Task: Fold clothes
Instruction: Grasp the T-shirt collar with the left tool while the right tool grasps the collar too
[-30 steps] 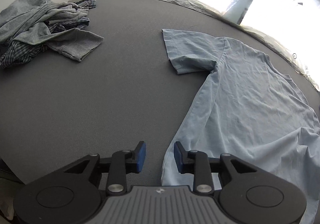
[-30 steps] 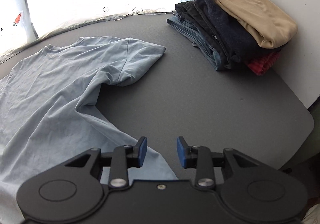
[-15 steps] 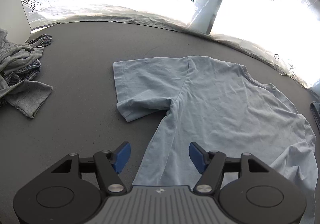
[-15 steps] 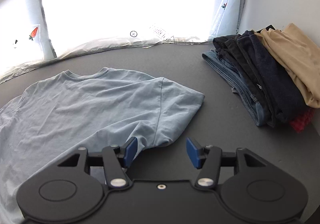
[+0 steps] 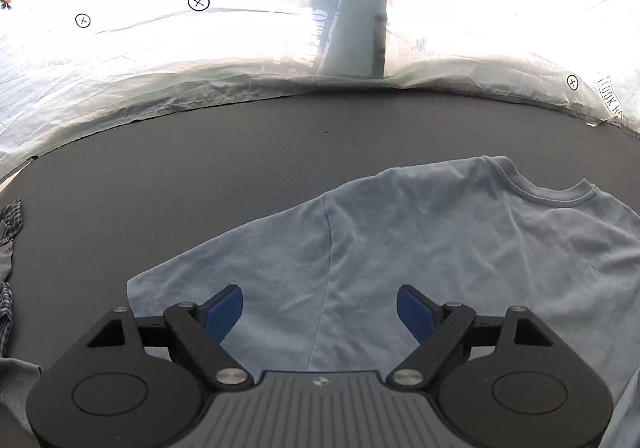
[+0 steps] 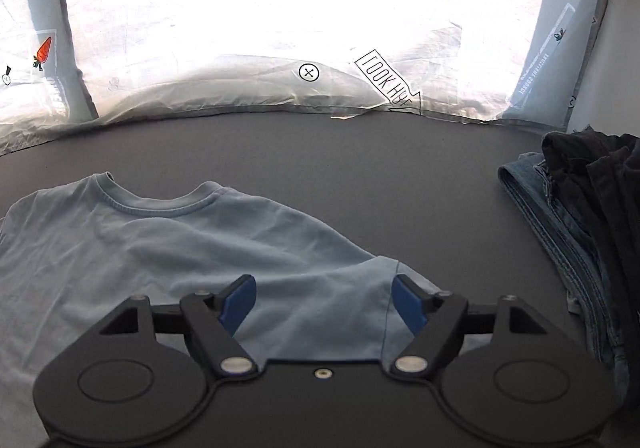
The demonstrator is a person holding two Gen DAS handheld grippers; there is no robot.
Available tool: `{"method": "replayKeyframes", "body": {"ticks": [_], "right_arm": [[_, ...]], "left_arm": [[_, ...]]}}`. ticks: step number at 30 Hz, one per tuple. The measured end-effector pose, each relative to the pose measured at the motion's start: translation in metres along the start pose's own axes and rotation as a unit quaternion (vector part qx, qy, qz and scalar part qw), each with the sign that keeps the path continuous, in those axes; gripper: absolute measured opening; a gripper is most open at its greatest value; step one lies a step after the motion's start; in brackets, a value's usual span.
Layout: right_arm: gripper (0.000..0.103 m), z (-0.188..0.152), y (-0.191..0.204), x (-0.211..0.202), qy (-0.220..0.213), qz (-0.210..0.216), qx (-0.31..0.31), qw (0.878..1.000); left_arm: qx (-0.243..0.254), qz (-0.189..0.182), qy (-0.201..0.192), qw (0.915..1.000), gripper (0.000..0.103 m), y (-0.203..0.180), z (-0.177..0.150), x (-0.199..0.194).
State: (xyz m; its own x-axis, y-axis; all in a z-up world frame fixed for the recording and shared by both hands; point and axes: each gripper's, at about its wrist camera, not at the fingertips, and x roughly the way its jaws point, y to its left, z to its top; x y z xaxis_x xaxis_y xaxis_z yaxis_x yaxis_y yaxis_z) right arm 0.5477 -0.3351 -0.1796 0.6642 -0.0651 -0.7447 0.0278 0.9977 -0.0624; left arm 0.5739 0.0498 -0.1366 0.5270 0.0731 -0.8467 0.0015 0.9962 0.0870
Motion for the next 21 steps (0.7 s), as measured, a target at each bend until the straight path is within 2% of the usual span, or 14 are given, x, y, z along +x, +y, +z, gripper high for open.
{"method": "replayKeyframes", "body": {"ticks": [4, 8, 15, 17, 19, 21], "right_arm": [[0.076, 0.024, -0.001, 0.042, 0.002, 0.049, -0.037, 0.998], [0.076, 0.038, 0.01, 0.085, 0.01, 0.089, -0.074, 0.993], [0.078, 0.043, 0.02, 0.121, 0.021, 0.115, -0.073, 0.99], [0.078, 0.043, 0.022, 0.122, 0.017, 0.117, -0.075, 0.99], [0.074, 0.045, 0.023, 0.122, 0.023, 0.119, -0.077, 0.99], [0.067, 0.048, 0.025, 0.122, 0.032, 0.123, -0.08, 0.989]], "left_arm": [[0.051, -0.024, -0.001, 0.9984, 0.085, -0.025, 0.033, 0.039], [0.085, -0.068, -0.003, 0.9941, 0.085, -0.051, 0.06, 0.074], [0.151, -0.108, -0.003, 0.9826, 0.085, -0.092, 0.081, 0.112], [0.153, -0.115, -0.005, 0.9815, 0.085, -0.099, 0.083, 0.119], [0.136, -0.121, -0.007, 0.9832, 0.075, -0.102, 0.082, 0.124], [0.117, -0.123, -0.015, 0.9853, 0.071, -0.105, 0.08, 0.124]]}}
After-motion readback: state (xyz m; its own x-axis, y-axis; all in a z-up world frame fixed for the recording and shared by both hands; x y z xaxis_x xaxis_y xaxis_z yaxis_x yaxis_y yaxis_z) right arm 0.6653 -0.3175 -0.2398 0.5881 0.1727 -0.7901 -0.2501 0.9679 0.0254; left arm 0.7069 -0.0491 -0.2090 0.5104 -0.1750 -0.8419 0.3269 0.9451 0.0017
